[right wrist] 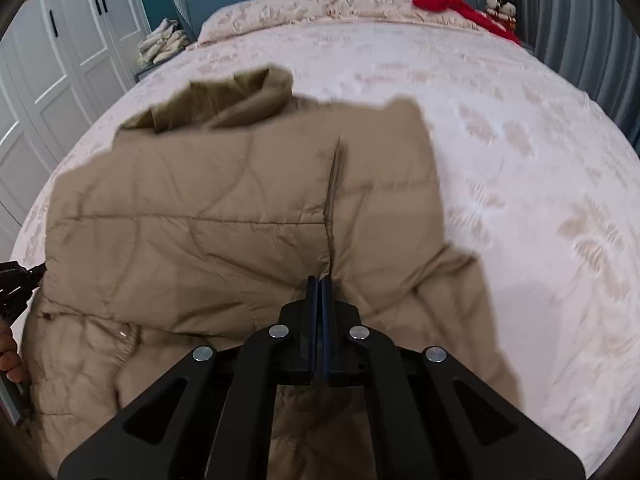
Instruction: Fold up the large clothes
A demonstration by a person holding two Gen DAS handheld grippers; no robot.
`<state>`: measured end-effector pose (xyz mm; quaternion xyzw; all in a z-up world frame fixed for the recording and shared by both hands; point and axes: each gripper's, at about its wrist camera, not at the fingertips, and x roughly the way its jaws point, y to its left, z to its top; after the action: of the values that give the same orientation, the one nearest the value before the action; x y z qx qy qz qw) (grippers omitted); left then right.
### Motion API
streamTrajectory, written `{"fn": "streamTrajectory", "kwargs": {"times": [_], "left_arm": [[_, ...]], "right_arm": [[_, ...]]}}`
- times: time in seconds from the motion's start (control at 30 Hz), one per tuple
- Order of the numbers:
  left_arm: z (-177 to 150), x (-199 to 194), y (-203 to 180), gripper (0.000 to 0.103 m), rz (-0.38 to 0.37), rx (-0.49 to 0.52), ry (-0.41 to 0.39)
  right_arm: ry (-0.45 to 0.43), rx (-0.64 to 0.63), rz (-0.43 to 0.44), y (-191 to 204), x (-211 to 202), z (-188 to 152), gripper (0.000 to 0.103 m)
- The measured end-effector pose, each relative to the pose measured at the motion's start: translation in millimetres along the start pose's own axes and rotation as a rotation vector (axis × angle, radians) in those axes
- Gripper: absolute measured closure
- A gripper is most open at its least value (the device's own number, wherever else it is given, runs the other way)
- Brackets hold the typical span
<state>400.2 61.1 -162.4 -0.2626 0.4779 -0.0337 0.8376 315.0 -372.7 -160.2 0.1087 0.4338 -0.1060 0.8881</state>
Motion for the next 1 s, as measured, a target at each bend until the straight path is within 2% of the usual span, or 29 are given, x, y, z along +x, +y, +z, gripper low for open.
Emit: {"fn": "streamTrajectory", "kwargs": {"times": [0.07,0.23,0.33,0.4,0.5,0.6,0.67,0.7,0.77,0.83,1.0], "left_arm": [[-2,2,-3,0.099,0.021,0.036,-0.012],[-7,9,-16,0.097,0.074,0.124,-0.044],[-8,-1,-28,0.091,0.148,0.212,-0.035],[-10,-16,-33,0.090,0.178,0.260,-0.029],[-11,-50,-38,0.074,0.240,0.342,-0.036],[-8,-86,-59,0.071,0.253,0.416,-0.128],[-8,-99,-85,0.068,0.239,0.468,-0.163],[-7,-101,-98,0.063,0.227,0.486,-0.173],[-9,-94,-135,0.059,0.201,0.542,-0.181],[-14,-76,-162,0.059,0.201,0.590,-0.166],[-30,-25,-186,0.059,0.219,0.600,-0.108]], "right_arm": [[0.001,-0.027,-0.019,5,5,-5,0.103],[0.013,-0.022,-0.002,2,14,-5,0.103],[0.030,0.012,0.012,-5,4,-5,0.100],[0.042,0.032,-0.007,-9,-12,-12,0.086],[0.035,0.046,-0.032,-12,-41,-23,0.077],[-0.004,0.071,-0.037,-11,-70,-23,0.075],[-0.043,0.079,0.009,0,-85,-13,0.075],[-0.053,0.075,0.033,7,-87,-7,0.076],[-0.077,0.056,0.097,32,-90,10,0.078],[-0.088,0.031,0.124,53,-84,21,0.079],[-0.061,-0.019,0.122,90,-48,31,0.082]]}}
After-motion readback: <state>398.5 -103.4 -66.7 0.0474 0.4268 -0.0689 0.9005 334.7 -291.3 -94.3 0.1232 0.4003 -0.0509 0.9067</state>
